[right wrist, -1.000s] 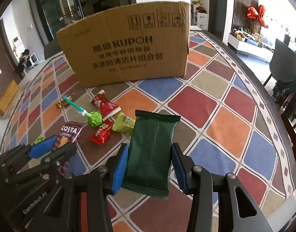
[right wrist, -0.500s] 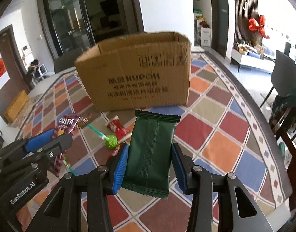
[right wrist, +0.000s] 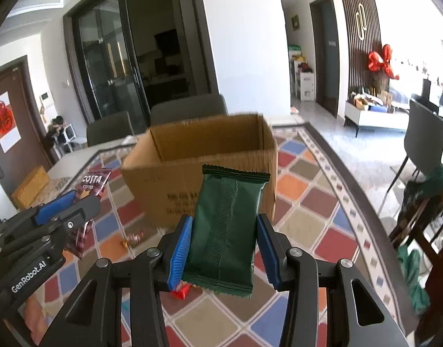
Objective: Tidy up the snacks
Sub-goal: 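Lift both packets and carry them over the cardboard box, then open both tools to drop the packets into the box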
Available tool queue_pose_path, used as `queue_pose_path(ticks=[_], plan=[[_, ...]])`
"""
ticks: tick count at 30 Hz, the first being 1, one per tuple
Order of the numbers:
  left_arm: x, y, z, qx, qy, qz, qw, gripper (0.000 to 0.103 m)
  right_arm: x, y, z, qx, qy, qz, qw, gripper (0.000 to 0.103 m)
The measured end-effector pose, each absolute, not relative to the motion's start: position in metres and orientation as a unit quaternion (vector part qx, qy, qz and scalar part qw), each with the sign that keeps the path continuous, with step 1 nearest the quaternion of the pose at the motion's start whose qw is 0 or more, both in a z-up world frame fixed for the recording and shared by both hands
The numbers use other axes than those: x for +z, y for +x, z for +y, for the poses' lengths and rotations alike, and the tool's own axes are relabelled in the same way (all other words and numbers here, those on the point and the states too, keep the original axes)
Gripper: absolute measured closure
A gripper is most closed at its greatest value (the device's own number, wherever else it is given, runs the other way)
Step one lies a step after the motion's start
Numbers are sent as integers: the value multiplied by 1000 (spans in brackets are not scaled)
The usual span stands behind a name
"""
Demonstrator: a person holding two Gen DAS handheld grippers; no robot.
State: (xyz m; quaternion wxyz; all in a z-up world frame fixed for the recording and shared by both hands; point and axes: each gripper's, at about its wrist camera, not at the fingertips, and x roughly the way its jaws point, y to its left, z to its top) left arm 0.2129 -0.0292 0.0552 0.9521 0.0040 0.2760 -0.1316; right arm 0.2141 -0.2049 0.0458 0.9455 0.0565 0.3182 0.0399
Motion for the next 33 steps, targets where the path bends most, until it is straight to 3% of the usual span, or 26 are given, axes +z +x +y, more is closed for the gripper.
queue_pose_path(ticks=[14, 33], plan=[[97, 261, -28, -110, 37, 240, 964, 65, 87, 270, -204, 64, 44, 296, 952, 57], [82, 349, -30, -126, 16, 306, 944, 66, 88, 353, -189, 78, 12, 338, 938, 57]])
